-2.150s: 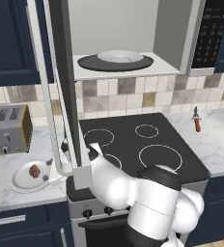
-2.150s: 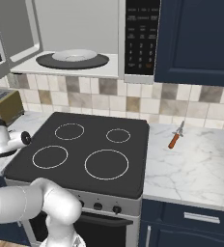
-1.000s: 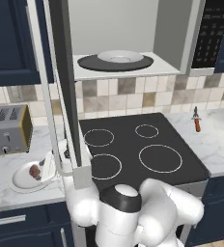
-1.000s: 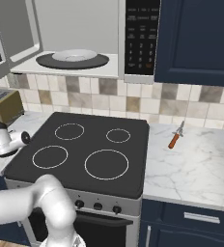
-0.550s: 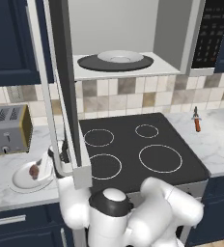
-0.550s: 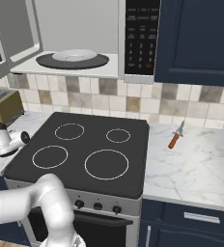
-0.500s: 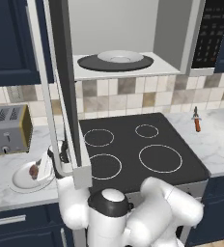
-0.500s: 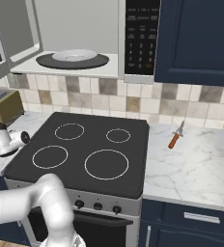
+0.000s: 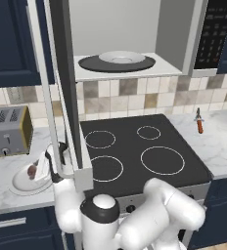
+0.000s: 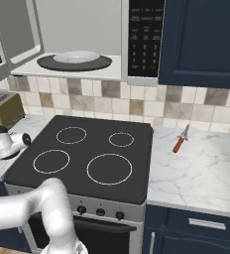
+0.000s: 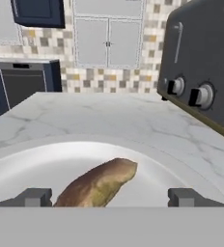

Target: Pick the mushroom from the counter and place it in the microwave.

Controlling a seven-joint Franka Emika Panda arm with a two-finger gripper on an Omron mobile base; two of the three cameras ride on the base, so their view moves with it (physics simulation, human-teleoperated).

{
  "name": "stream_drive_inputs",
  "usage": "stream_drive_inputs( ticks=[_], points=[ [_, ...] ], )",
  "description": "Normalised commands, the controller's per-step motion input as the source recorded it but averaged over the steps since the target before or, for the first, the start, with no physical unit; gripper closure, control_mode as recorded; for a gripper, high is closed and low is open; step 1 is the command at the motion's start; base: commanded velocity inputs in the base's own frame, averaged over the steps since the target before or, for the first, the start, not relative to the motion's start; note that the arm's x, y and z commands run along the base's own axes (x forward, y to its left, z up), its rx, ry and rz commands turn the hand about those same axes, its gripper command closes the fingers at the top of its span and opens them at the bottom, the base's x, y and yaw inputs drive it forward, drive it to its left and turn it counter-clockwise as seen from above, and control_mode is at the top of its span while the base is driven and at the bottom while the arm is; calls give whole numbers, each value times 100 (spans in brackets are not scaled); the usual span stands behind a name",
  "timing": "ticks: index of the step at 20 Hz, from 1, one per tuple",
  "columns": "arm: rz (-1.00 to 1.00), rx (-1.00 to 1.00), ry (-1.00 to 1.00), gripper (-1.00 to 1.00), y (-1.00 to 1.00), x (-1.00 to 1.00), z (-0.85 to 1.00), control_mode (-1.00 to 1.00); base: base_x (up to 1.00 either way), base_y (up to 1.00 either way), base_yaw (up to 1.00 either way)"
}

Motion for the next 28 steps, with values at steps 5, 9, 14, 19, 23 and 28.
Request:
stream_drive_inputs(
  ticks=[5,9,14,19,23,28],
  points=[
    [2,0,0,100,0,-7,-5,-100,0,0,0],
    [10,1,-4,100,-31,-64,31,-100,0,0,0],
    [6,0,-7,100,-68,-87,89,-100,0,0,0],
    [0,0,-10,100,-98,-99,100,-100,0,0,0],
    [-13,0,-2,100,-84,-100,100,-100,0,0,0],
    [-35,0,0,100,-67,-93,100,-100,0,0,0]
  ],
)
